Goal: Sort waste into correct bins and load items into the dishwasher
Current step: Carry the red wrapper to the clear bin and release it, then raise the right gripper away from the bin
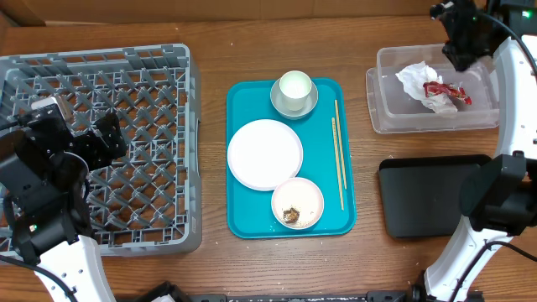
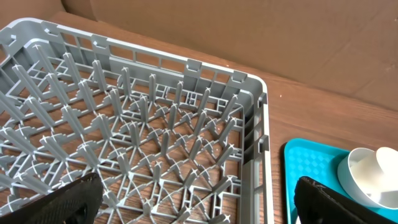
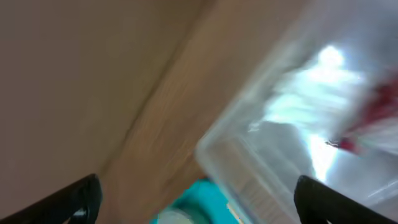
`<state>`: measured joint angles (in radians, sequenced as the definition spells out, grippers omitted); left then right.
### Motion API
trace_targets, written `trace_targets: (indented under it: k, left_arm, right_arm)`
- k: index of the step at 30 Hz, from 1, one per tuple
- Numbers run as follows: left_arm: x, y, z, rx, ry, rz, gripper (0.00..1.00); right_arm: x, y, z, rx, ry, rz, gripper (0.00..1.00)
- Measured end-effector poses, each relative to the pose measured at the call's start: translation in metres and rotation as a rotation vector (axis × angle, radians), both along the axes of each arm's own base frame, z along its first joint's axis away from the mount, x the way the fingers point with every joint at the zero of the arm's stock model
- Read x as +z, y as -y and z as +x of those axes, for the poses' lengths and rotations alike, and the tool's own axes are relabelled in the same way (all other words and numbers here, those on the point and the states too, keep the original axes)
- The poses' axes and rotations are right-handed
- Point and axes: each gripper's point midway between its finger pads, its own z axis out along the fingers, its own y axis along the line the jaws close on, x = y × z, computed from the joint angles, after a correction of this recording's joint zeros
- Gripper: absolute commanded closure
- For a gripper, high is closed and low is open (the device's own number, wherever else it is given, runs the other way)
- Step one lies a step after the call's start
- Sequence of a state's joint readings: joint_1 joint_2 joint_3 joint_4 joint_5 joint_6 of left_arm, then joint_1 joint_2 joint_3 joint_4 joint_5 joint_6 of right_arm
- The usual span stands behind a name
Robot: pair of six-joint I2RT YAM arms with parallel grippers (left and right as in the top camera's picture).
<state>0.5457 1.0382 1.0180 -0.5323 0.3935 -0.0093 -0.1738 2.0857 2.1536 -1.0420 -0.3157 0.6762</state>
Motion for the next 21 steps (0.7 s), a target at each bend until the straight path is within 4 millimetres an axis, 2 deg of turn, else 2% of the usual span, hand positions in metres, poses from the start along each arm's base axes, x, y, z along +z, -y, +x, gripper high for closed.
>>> trace_targets:
  k: [4, 10, 15, 18, 21]
  left_arm:
    - [0.000, 0.000, 0.000, 0.000, 0.000, 0.000, 0.00]
    - [0.000, 0.000, 0.000, 0.000, 0.000, 0.000, 0.00]
    - [0.000, 0.000, 0.000, 0.000, 0.000, 0.000, 0.00]
    - [0.000, 0.000, 0.000, 0.000, 0.000, 0.000, 0.00]
    - [0.000, 0.000, 0.000, 0.000, 0.000, 0.000, 0.00]
  right_arm:
    - [0.016, -0.051, -0.005, 0.352, 0.120, -0.001, 0.00]
    - [0.014, -0.132, -0.020, 0.674, 0.185, -0.104, 0.00]
    - [0.007, -0.189, -0.030, 0.803, 0.195, -0.215, 0.00]
    - [0.006, -0.215, -0.038, 0.860, 0.206, -0.247, 0.00]
    - [0.004, -0.226, -0.041, 0.881, 0.205, -0.271, 0.00]
